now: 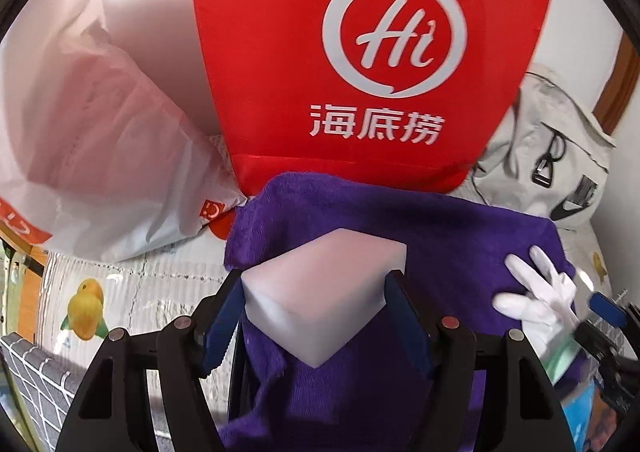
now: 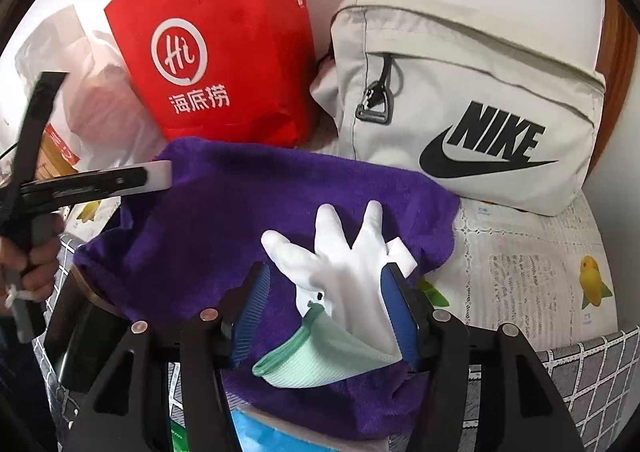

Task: Organize soft objects
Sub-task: 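Carry the glove in the right gripper while the left carries the sponge toward the purple towel, then open the right gripper onto the towel while the left gripper releases the sponge there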

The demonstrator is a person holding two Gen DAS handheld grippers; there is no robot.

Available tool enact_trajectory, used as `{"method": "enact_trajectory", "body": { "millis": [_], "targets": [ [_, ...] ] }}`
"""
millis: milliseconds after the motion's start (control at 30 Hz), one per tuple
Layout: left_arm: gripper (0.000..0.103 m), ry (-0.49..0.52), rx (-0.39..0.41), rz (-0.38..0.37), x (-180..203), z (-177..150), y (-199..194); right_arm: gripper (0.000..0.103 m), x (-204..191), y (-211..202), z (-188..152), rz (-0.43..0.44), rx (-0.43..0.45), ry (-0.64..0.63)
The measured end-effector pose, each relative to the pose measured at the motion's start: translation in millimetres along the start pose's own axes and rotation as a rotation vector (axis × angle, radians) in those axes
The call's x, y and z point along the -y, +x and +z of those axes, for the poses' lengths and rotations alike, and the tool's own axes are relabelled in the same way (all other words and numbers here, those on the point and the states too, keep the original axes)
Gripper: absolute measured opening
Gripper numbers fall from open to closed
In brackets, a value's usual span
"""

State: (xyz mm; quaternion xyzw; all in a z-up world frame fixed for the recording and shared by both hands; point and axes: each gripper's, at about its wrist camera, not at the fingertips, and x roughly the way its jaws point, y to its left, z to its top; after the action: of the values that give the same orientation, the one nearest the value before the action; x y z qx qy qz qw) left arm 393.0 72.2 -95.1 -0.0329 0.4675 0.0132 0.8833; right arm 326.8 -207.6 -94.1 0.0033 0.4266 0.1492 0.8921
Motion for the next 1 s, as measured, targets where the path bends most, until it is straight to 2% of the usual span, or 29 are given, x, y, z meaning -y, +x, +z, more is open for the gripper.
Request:
{"method": "enact_trajectory", "body": {
  "millis": [167, 400, 567, 800, 1000],
  "targets": [
    [0.070, 0.012, -0.015, 0.038, 4.7, 8.2, 12.4, 0.058, -3.5, -6.5, 0.8, 0.006, 0.020, -0.013],
    [0.071, 0.036, -0.054, 0.055, 12.7, 7.2, 29.4, 0.058, -5.6, -9.4, -0.6, -0.007, 0.020, -0.042],
    [0.082, 0.058, -0.076, 0.060, 16.3, 5.6, 29.3, 0.058, -6.4, -11.3, 0.0, -0.007, 0.025, -0.050],
    [0.083, 0.050, -0.119, 0.057, 18.1, -7.7, 15.0, 0.058, -15.7, -21.9, 1.8, -0.001, 0.044, -0.073],
    [0.083, 0.040, -0.118, 0.024, 14.2, -26.0, -20.0, 0.058, -27.5, -39.5, -3.3, -0.009, 0.063, -0.098]
  ]
}}
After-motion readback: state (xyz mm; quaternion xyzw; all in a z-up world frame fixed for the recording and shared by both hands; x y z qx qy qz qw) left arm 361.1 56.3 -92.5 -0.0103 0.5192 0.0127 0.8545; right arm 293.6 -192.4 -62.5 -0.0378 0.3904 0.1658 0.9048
